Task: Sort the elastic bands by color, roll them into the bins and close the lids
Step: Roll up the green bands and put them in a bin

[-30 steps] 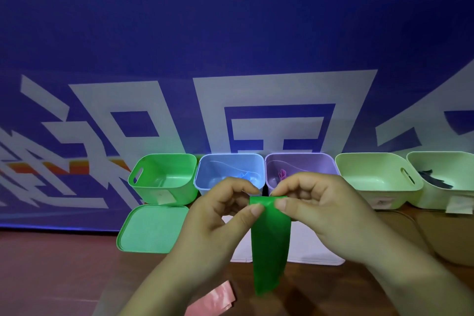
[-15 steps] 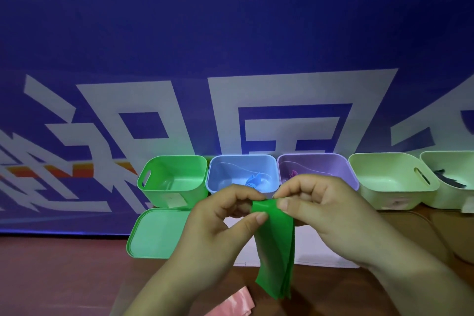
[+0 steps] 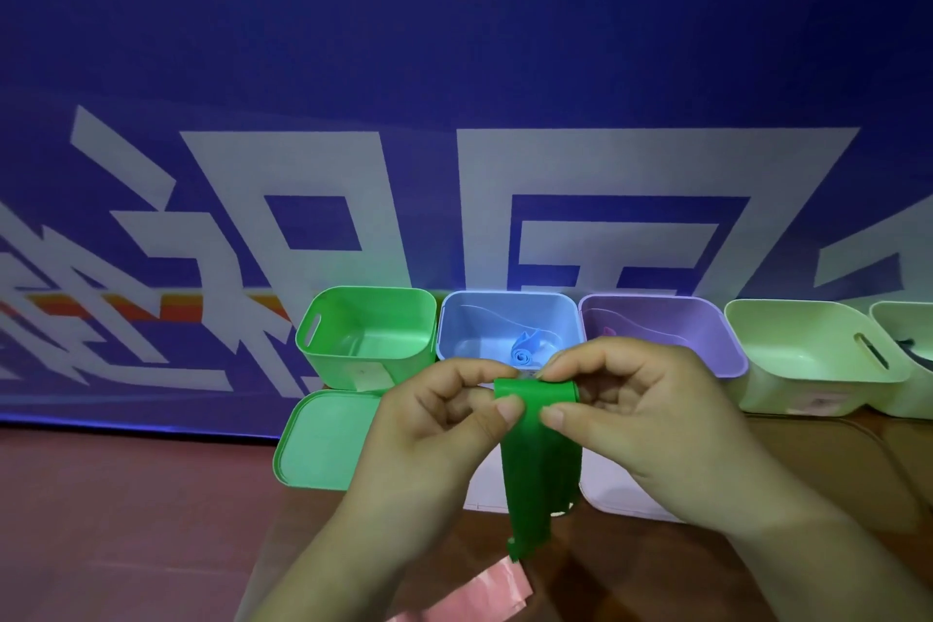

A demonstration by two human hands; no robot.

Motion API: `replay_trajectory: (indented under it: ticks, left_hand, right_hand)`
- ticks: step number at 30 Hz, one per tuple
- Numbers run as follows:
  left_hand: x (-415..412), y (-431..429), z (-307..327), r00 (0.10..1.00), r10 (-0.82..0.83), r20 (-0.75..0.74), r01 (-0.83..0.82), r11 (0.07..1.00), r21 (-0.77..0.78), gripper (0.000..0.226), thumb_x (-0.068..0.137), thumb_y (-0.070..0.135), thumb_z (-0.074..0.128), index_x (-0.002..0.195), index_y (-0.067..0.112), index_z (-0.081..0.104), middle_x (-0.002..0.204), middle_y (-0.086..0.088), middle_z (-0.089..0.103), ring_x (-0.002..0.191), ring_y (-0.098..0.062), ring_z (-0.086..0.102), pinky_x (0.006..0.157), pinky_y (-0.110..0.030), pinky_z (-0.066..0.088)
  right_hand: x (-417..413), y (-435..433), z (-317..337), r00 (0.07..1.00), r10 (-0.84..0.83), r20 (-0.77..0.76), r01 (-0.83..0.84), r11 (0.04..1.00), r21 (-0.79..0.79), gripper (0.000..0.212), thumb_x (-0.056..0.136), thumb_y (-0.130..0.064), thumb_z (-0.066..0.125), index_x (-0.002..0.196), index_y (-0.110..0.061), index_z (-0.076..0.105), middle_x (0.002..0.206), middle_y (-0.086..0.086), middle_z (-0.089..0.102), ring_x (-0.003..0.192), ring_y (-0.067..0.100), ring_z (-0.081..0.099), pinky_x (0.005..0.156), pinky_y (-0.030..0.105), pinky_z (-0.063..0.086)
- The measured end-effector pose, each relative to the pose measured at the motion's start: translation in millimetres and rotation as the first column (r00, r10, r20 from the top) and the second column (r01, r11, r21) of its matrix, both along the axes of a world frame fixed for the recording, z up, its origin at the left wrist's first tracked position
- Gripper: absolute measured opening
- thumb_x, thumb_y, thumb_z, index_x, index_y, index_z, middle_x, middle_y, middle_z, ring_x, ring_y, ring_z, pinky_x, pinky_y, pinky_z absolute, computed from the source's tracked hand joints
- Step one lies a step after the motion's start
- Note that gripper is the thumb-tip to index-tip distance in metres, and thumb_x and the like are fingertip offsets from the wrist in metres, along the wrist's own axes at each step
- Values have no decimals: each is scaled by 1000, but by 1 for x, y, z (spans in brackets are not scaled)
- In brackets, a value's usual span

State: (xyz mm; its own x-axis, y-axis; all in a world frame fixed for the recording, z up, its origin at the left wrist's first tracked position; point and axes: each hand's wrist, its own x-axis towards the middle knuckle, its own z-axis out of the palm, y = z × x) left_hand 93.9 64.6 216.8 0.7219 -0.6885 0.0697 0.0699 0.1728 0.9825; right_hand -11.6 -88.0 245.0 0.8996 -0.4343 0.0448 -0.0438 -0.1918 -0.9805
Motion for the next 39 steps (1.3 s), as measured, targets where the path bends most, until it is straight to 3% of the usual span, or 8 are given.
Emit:
replay_trajectory:
  ticks: [5,9,18,21,26,30,34,39]
  left_hand:
    - [17,17,-11,982,-21,189,6,997,79,25,77,34,74,101,26,72,78,-22,66,76,-35,63,79,-42,51]
    - [28,26,-16,949,-50,310,9,991,132,29,78,38,73,107,33,70,95,-7,73,92,-26,69,88,-48,54]
    - [40,28,-27,986,-10,166,12,1000,-10,28,72,24,79,100,25,75,96,-17,72,92,-44,64,87,-64,50]
    - [43,28,-27,989,-10,151,15,999,-31,29,71,24,80,99,24,75,94,-18,72,89,-45,64,86,-63,51]
    - [47,27,-29,992,-21,123,28,998,-57,30,71,22,80,100,22,76,95,-22,71,92,-50,62,88,-65,50]
    - [50,27,-27,990,-15,140,25,997,-69,25,69,20,79,94,21,77,101,-10,74,95,-35,68,89,-50,54]
    - [54,29,-26,988,9,152,0,998,-58,22,68,21,80,90,21,78,96,-10,74,91,-38,67,84,-47,55]
    - [57,29,-19,998,17,61,-15,999,-30,26,64,3,87,85,16,79,83,-7,77,75,-18,72,70,-25,58]
  right_hand:
    - [14,12,2,999,22,-30,-21,999,31,32,75,0,79,87,-29,76,90,3,77,88,21,74,83,37,59]
    - [23,18,1,999,20,-44,-17,999,51,29,77,0,78,86,-27,76,89,2,77,87,17,74,80,27,58]
    - [36,28,-2,998,-20,-66,26,995,92,25,77,3,76,84,-21,77,84,4,77,81,15,74,71,18,55]
    - [38,31,-4,996,-51,-74,59,993,99,22,77,2,76,84,-20,77,84,6,76,80,17,73,72,22,57]
    - [43,34,-8,990,-96,-107,109,987,118,17,80,-6,76,86,-23,77,85,12,76,85,28,73,87,44,57]
    - [45,36,-10,989,-78,-127,99,981,166,12,80,-10,75,86,-20,76,84,13,76,85,32,73,87,47,57]
    - [48,37,-11,991,-70,-115,90,979,182,16,70,-24,76,86,-22,77,81,9,75,79,23,72,82,40,58]
    - [49,39,-17,997,-41,-68,55,975,214,24,71,-10,83,90,-23,76,91,8,75,85,19,73,77,24,56]
